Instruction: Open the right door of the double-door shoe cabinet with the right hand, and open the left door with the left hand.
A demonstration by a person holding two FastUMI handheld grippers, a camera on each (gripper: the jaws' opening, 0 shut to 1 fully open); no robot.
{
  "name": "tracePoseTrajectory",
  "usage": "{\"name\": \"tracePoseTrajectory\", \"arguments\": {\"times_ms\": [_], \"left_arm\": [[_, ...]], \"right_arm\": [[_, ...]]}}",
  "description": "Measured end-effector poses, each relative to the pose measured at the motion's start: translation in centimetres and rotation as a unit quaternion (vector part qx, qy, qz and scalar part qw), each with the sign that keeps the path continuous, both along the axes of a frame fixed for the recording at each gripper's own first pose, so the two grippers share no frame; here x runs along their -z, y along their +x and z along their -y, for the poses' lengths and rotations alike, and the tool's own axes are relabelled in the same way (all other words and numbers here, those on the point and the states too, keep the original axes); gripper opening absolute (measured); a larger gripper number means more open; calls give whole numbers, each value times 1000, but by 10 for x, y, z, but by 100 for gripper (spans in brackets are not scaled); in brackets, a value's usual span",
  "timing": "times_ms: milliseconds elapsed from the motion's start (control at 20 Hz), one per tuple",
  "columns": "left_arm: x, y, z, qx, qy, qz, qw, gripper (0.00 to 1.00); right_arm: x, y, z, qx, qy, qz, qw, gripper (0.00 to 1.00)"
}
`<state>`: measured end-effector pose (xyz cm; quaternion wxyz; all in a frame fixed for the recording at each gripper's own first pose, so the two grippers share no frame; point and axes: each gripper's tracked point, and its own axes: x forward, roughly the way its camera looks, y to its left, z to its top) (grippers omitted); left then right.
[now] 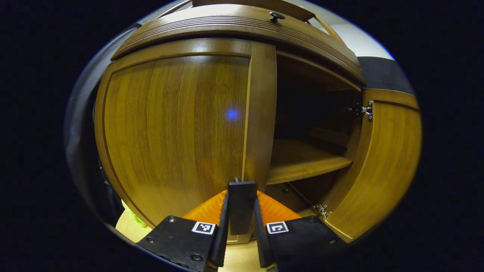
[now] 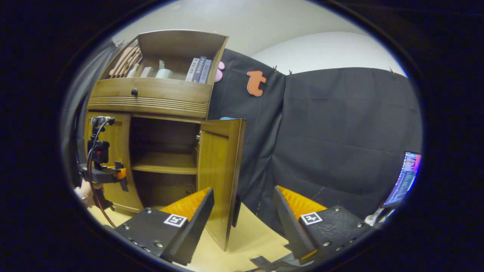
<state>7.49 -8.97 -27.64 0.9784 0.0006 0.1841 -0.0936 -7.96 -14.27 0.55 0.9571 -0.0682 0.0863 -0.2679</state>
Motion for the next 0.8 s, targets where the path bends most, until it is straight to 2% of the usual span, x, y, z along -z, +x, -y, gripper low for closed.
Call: {"name": "tracePoseTrajectory", "arguments": {"times_ms": [50, 150, 250, 400, 450, 800], "left_arm": [[-2, -1, 1, -1, -4, 2, 1000, 32], [-4, -12, -3, -2, -13, 1, 1000, 34], [-6, -25, -5, -6, -20, -4, 1000, 36], [-11, -48, -11, -12, -29, -7, 999, 34], [-13, -55, -14, -14, -30, -7, 999, 34], [-23, -101, -35, -35, -44, -16, 998, 33]], "right_arm": [[0, -1, 0, -5, 1, 1, 1000, 94], [0, 2, -2, -17, 4, 4, 1000, 91], [0, 7, -4, -34, 8, 5, 999, 96], [2, 32, -15, -64, 13, 2, 998, 91], [3, 40, -21, -75, 16, 1, 997, 94], [15, 67, -62, -158, 48, -5, 986, 92]]}}
